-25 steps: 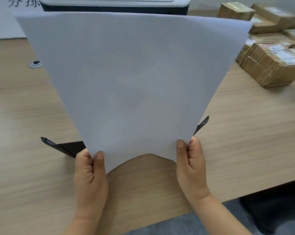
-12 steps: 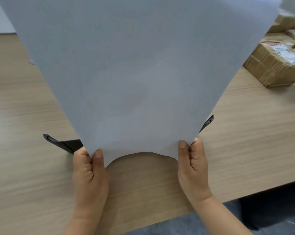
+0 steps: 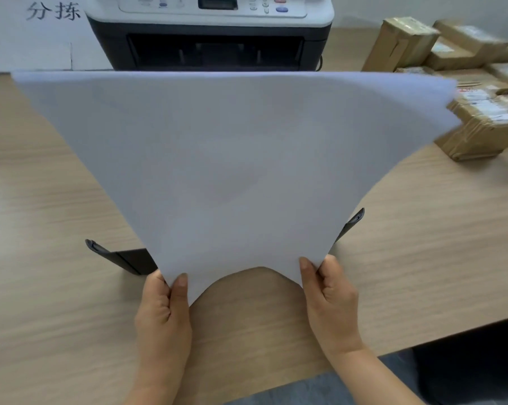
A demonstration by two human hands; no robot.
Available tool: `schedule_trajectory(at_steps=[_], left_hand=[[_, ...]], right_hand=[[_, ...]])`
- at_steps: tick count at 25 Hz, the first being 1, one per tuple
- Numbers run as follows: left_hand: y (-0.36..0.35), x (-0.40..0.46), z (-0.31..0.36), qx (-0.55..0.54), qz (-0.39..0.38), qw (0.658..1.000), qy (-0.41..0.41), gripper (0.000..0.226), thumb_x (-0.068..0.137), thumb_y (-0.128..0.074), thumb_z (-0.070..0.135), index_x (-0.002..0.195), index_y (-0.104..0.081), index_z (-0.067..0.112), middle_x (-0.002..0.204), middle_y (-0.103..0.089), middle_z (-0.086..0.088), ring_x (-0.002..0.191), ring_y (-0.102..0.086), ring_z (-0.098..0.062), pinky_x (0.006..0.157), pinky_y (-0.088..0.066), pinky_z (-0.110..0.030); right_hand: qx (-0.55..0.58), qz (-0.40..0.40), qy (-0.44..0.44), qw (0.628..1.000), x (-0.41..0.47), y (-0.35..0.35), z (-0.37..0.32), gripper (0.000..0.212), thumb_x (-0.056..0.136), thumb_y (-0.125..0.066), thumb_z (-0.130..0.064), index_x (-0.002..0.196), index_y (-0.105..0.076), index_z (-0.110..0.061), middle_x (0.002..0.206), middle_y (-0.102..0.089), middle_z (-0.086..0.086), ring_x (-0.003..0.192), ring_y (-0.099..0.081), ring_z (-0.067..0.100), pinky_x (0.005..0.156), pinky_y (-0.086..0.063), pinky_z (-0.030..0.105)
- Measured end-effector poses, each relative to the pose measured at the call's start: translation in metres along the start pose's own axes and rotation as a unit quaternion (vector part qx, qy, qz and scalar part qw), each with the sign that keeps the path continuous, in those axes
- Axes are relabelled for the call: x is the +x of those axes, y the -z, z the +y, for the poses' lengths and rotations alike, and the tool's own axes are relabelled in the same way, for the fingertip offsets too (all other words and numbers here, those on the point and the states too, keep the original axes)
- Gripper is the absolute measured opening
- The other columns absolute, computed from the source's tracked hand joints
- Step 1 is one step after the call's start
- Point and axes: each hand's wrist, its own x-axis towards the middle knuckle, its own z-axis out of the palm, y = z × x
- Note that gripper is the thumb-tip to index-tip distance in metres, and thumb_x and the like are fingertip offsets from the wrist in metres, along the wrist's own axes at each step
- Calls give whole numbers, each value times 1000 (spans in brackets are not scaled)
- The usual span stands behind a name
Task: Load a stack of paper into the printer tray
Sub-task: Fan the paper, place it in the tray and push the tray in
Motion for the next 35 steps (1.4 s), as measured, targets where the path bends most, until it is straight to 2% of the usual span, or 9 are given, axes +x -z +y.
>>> schedule_trajectory(at_steps=[3, 6, 10, 13, 15, 20, 26, 32, 35], left_hand=[[5, -5, 11, -13, 11, 1000, 17, 22, 93, -53, 25, 90, -55, 47, 87, -68, 23, 84, -55, 23, 76, -43, -11], [15, -5, 30, -19, -10, 1000, 8, 18, 87, -58, 39, 89, -58, 57, 94, -69, 30, 89, -61, 13, 73, -42, -1], [19, 4, 52, -60, -29, 997, 25, 23, 90, -57, 15, 88, -64, 36, 84, -73, 27, 81, -68, 2, 69, -50, -5], [21, 16, 69, -67, -36, 996, 50, 21, 90, -59, 11, 87, -66, 31, 83, -75, 21, 75, -70, -2, 66, -52, -9], [24, 24, 76, -78, -33, 994, 67, 22, 87, -62, 8, 85, -68, 28, 80, -76, 15, 63, -69, -1, 59, -52, -9], [26, 39, 83, -56, -36, 993, 97, 16, 82, -68, 6, 87, -72, 20, 70, -75, 16, 52, -66, 2, 53, -52, -9], [18, 74, 86, -5, -64, 993, 102, 21, 87, -62, 8, 79, -69, 26, 61, -72, 20, 58, -68, 1, 52, -49, -10], [6, 108, 78, 18, -57, 988, 140, 20, 86, -64, 11, 105, -70, 7, 91, -74, -8, 86, -70, -27, 85, -54, -38], [1, 118, 75, 18, -55, 988, 146, 10, 86, -63, 8, 92, -71, 12, 88, -74, -8, 89, -70, -30, 90, -54, -43]], right_hand=[[6, 1, 18, 1000, 4, 13, -15, 17, 86, -57, -37, 74, -53, -50, 59, -52, -16, 50, -38, 1, 49, -32, 8], [31, 7, 8, 999, 15, 29, -38, 14, 85, -65, -34, 80, -63, -47, 69, -62, -5, 54, -47, 3, 51, -40, 16], [20, 0, -8, 1000, 38, 44, -63, 15, 86, -64, -18, 79, -66, -32, 64, -58, 9, 54, -48, 18, 52, -42, 27], [26, -44, -32, 998, 54, 51, -76, 16, 88, -62, -18, 85, -71, -30, 73, -69, 11, 70, -63, 30, 64, -53, 40], [32, -68, -57, 996, 65, 56, -81, 16, 87, -64, -16, 85, -73, -29, 77, -74, 2, 75, -68, 24, 68, -56, 38], [33, -108, -122, 986, 88, 56, -76, 15, 83, -67, -13, 73, -73, -21, 69, -74, -11, 59, -65, 3, 52, -50, 13], [20, -129, -198, 971, 119, 42, -61, 12, 82, -67, -9, 72, -72, -15, 72, -76, 5, 64, -67, 19, 61, -53, 30], [-13, -157, -223, 962, 152, 22, -50, 9, 82, -65, -8, 73, -69, -8, 73, -71, 18, 58, -59, 24, 63, -53, 39], [-20, -158, -214, 964, 165, 13, -47, 13, 83, -63, -8, 71, -68, -11, 71, -68, 15, 58, -60, 24, 63, -52, 37]])
